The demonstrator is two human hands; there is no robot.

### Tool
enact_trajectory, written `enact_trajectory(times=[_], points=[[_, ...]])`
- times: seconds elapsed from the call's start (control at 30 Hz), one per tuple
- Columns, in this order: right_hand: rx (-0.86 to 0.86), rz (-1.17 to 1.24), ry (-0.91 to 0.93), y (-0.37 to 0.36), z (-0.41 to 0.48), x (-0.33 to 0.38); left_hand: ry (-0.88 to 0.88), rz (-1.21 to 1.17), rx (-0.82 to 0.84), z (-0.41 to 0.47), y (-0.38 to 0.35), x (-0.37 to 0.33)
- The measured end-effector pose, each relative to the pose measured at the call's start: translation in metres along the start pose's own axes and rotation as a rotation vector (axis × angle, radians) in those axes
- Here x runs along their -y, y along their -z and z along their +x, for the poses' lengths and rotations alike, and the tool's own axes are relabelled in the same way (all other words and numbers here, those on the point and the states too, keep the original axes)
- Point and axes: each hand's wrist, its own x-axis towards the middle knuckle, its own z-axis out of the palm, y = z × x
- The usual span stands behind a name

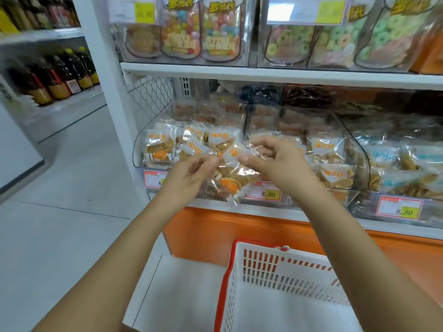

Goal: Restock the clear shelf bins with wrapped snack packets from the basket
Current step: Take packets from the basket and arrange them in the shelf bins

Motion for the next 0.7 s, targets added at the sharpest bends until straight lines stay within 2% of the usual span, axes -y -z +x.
enact_trajectory(times=[0.07,0.13,0.2,0.27,0.37,0.47,0.7], points=[[-0.115,-0.072,0.080,-0.003,0.025,0.013,-0.117,0.255,-0.086,0.019,0.007,0.015],[-0.083,-0.241,0.132,-0.009,0.047,0.023,-0.211,0.537,-0.103,0.040,0.011,0.034],[-0.018,-0.363,0.157,-0.017,0.067,0.026,-0.265,0.669,-0.120,0.056,0.013,0.046],[0.042,-0.471,0.158,-0.024,0.083,0.027,-0.293,0.717,-0.155,0.068,0.018,0.045],[0.121,-0.600,0.108,-0.031,0.101,0.025,-0.300,0.804,-0.115,0.083,0.026,0.045],[0.195,-0.672,0.063,-0.031,0.112,0.029,-0.246,0.762,-0.099,0.091,0.030,0.049],[0.281,-0.792,0.105,-0.019,0.126,0.041,-0.182,0.715,-0.450,0.101,0.028,0.044]])
